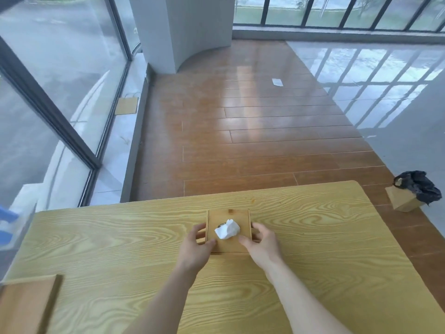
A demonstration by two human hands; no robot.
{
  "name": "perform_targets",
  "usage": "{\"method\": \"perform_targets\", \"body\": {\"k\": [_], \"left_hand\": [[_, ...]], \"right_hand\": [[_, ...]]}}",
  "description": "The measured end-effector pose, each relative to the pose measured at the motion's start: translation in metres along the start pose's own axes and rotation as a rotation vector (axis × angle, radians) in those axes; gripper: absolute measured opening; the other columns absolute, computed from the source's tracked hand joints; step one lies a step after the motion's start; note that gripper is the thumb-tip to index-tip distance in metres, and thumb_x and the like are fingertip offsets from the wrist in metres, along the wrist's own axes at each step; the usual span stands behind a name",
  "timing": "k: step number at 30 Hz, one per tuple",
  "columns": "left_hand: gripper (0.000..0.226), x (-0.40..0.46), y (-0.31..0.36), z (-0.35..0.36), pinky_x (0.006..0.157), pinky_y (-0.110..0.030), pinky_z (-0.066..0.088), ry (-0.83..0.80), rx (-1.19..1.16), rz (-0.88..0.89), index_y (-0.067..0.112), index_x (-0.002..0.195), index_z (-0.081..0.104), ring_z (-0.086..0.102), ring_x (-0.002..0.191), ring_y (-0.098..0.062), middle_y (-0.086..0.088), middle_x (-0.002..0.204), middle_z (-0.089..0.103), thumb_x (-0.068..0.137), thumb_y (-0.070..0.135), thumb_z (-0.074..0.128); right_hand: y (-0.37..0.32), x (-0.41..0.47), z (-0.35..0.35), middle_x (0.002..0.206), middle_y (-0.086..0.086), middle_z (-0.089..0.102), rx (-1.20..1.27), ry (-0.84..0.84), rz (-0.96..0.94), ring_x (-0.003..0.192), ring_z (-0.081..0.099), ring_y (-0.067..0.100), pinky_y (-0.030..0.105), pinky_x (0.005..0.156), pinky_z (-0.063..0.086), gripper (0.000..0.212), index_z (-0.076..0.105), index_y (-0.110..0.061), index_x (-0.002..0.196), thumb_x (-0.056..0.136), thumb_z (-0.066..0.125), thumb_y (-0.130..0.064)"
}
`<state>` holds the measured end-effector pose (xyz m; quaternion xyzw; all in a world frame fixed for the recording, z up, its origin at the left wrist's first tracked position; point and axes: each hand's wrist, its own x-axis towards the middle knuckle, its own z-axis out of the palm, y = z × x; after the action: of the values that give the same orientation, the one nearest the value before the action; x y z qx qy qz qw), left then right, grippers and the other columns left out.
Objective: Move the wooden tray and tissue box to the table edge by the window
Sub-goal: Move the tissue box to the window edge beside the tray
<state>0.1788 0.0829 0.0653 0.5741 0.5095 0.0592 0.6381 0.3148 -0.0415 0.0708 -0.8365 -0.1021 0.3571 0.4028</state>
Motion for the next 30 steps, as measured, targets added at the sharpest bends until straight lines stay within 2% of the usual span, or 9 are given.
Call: {"method": "perform_targets", "body": {"k": [4,9,11,14,17,20,22,26,30], "left_hand": [[0.051,-0.003,-0.011,-0.085,0.066,-0.018,0.045,0.066,-0.061,0.010,0.027,0.137,0.054,0.064,0.095,-0.004,0.000,0.127,0.062,0.090,0.015,0.069],[0.051,-0.005,-0.031,-0.190,0.067,-0.018,0.045,0.166,-0.101,0.005,0.028,0.138,0.053,0.059,0.091,0.003,0.002,0.126,0.060,0.091,0.017,0.068],[0.051,-0.005,-0.041,-0.229,0.069,-0.018,0.045,0.195,-0.114,0.002,0.028,0.138,0.054,0.060,0.092,0.001,0.003,0.126,0.060,0.090,0.017,0.068],[0.051,-0.003,-0.057,-0.283,0.079,-0.026,0.049,0.248,-0.128,-0.013,0.030,0.136,0.055,0.063,0.101,-0.010,0.002,0.126,0.060,0.090,0.016,0.068],[0.051,0.003,-0.072,-0.328,0.094,-0.037,0.054,0.292,-0.146,-0.024,0.032,0.134,0.056,0.065,0.110,-0.019,-0.001,0.130,0.062,0.088,0.015,0.070],[0.050,0.008,-0.083,-0.364,0.080,-0.027,0.052,0.305,-0.169,-0.030,0.028,0.137,0.055,0.065,0.108,-0.016,0.000,0.129,0.061,0.091,0.014,0.067],[0.051,0.013,-0.089,-0.384,0.073,-0.022,0.048,0.330,-0.172,-0.029,0.029,0.138,0.055,0.063,0.103,-0.009,0.001,0.128,0.061,0.091,0.014,0.065],[0.048,0.024,-0.100,-0.418,0.074,-0.021,0.048,0.387,-0.162,-0.049,0.034,0.133,0.060,0.065,0.098,-0.004,0.008,0.121,0.066,0.088,0.017,0.064],[0.050,0.037,-0.108,-0.436,0.073,-0.021,0.048,0.395,-0.156,-0.046,0.036,0.134,0.060,0.064,0.099,-0.002,0.012,0.117,0.067,0.089,0.016,0.062]], "right_hand": [[-0.040,-0.021,0.073,0.088,-0.023,0.049,-0.033,-0.053,-0.053,0.080,0.054,-0.002,0.026,0.083,0.042,0.053,0.056,-0.021,0.136,0.088,0.077,-0.028],[-0.079,-0.042,0.175,0.094,-0.017,0.054,-0.074,-0.122,-0.103,0.094,0.059,0.009,0.029,0.085,0.046,0.055,0.056,-0.023,0.136,0.086,0.078,-0.032],[-0.090,-0.049,0.214,0.096,-0.015,0.058,-0.073,-0.153,-0.112,0.097,0.062,0.011,0.029,0.085,0.049,0.052,0.058,-0.024,0.133,0.086,0.079,-0.030],[-0.108,-0.060,0.266,0.098,-0.015,0.061,-0.077,-0.205,-0.129,0.095,0.062,0.006,0.030,0.085,0.050,0.047,0.059,-0.029,0.127,0.085,0.079,-0.031],[-0.123,-0.069,0.311,0.092,-0.019,0.056,-0.094,-0.249,-0.142,0.085,0.058,0.000,0.027,0.078,0.046,0.045,0.055,-0.033,0.125,0.086,0.077,-0.031],[-0.135,-0.073,0.350,0.092,-0.019,0.059,-0.126,-0.277,-0.156,0.085,0.061,0.002,0.026,0.075,0.047,0.044,0.058,-0.031,0.125,0.085,0.076,-0.028],[-0.141,-0.074,0.371,0.088,-0.021,0.060,-0.144,-0.300,-0.166,0.083,0.062,0.003,0.025,0.076,0.049,0.035,0.058,-0.040,0.111,0.085,0.075,-0.023],[-0.147,-0.073,0.411,0.091,-0.014,0.072,-0.173,-0.333,-0.176,0.087,0.069,0.009,0.033,0.084,0.058,0.037,0.063,-0.037,0.112,0.082,0.075,-0.019],[-0.146,-0.069,0.435,0.095,-0.015,0.077,-0.166,-0.380,-0.190,0.090,0.071,0.004,0.036,0.089,0.059,0.038,0.068,-0.035,0.110,0.080,0.072,-0.012]]}}
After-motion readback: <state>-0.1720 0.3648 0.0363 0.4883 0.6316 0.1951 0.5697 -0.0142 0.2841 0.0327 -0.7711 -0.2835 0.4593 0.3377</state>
